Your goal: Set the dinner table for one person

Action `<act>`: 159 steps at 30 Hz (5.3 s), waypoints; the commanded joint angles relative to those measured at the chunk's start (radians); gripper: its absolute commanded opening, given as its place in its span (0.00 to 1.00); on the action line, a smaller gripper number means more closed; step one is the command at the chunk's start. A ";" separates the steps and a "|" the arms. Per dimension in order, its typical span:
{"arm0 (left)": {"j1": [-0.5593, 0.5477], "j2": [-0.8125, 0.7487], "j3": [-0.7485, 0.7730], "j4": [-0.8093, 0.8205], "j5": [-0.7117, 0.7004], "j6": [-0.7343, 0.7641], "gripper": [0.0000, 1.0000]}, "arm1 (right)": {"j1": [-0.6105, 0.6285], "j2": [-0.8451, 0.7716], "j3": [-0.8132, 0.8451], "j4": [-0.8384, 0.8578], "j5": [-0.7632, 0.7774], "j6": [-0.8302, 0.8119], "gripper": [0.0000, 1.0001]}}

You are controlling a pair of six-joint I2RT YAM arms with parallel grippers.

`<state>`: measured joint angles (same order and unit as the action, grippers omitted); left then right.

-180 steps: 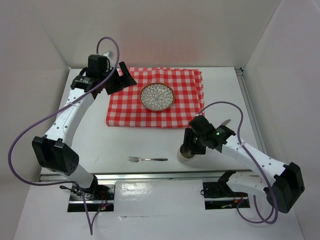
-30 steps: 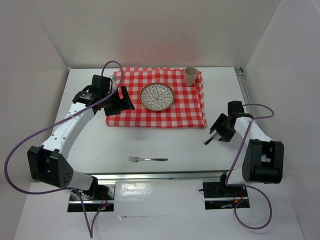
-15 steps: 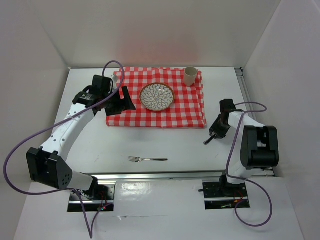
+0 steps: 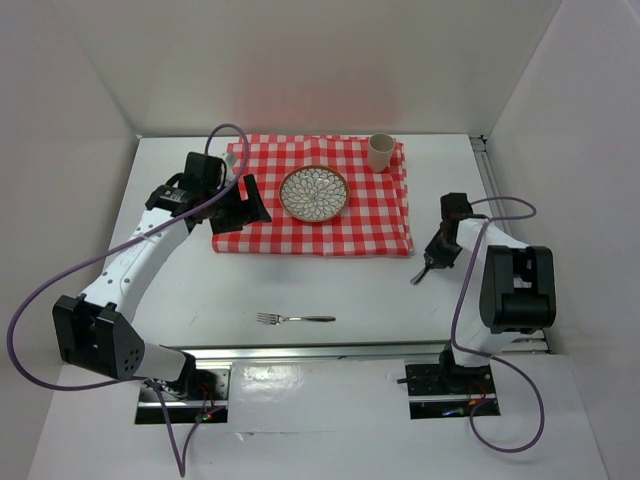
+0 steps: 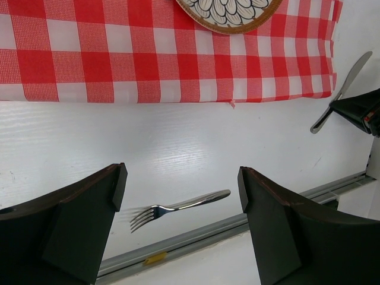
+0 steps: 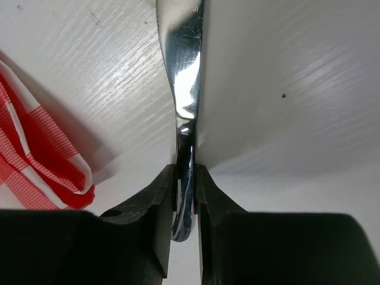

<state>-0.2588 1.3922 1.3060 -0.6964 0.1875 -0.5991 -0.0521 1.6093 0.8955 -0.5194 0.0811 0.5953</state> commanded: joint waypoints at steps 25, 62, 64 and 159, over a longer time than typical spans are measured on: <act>-0.003 -0.025 0.015 0.021 -0.008 0.005 0.94 | -0.044 -0.127 0.077 -0.130 -0.044 -0.019 0.40; -0.046 -0.007 -0.025 0.060 0.041 -0.020 0.94 | -0.072 0.023 0.083 -0.013 0.080 -0.067 0.05; -0.094 0.004 -0.066 0.072 0.053 -0.048 0.93 | -0.072 0.008 0.092 -0.022 0.080 -0.068 0.02; -0.433 -0.153 -0.305 -0.203 -0.297 -0.794 0.76 | 0.434 0.037 0.479 -0.120 0.011 -0.246 0.74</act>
<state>-0.6518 1.2911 1.0828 -0.8623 -0.0826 -1.0966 0.3557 1.7695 1.4353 -0.6918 0.1299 0.3008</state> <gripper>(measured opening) 0.762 0.739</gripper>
